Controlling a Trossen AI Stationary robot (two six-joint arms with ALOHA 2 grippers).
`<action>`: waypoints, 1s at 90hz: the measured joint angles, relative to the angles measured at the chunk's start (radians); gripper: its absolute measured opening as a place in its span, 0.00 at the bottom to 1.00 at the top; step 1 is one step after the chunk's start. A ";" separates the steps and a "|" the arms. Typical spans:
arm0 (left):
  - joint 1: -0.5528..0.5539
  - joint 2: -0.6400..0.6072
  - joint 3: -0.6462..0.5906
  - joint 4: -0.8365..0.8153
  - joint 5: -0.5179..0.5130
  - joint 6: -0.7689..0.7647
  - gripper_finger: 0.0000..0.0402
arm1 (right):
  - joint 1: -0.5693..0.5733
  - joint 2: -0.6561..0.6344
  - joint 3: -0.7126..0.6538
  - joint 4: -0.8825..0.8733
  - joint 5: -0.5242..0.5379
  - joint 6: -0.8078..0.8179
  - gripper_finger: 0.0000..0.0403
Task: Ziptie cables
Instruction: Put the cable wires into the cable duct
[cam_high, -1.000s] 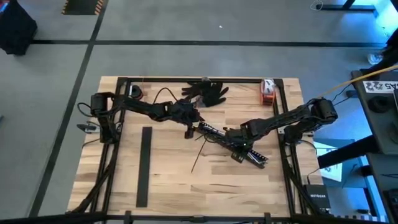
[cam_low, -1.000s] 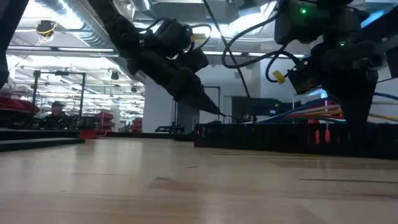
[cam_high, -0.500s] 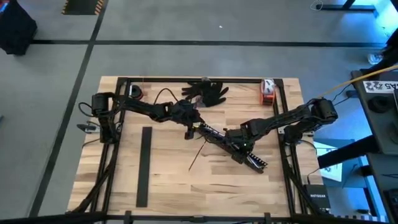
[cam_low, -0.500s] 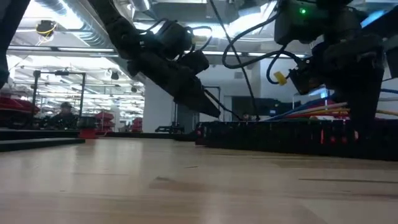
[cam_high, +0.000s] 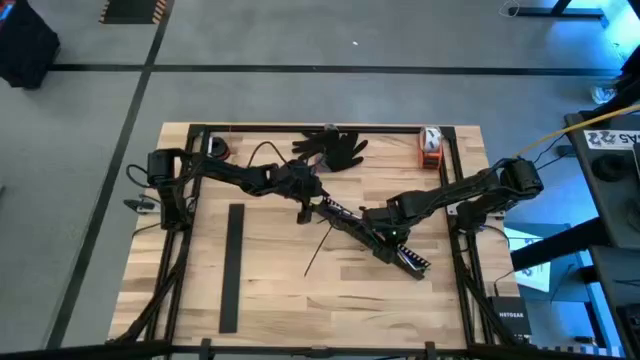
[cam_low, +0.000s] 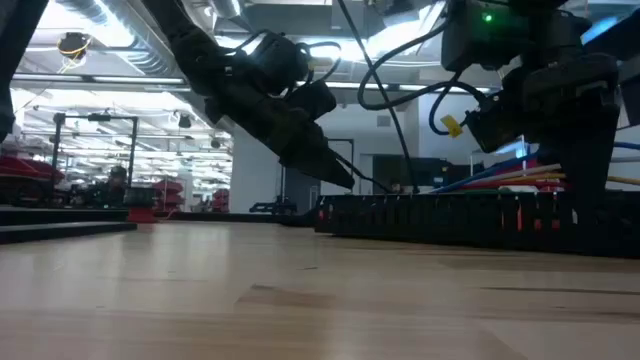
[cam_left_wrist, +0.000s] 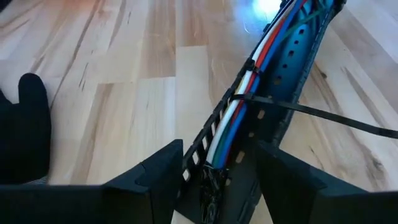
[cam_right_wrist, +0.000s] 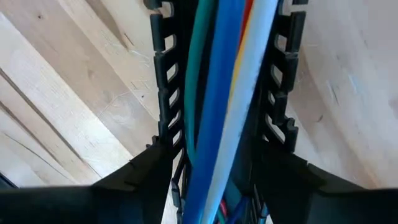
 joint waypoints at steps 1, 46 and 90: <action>0.000 0.000 0.000 0.000 0.000 0.000 0.47 | 0.000 0.000 0.000 0.000 0.000 0.000 0.53; 0.000 0.000 0.001 -0.001 0.000 -0.001 0.47 | 0.000 0.000 0.067 -0.108 0.002 -0.005 0.53; 0.000 0.000 0.001 -0.001 0.000 0.000 0.47 | 0.000 0.000 0.128 -0.204 0.011 -0.004 0.53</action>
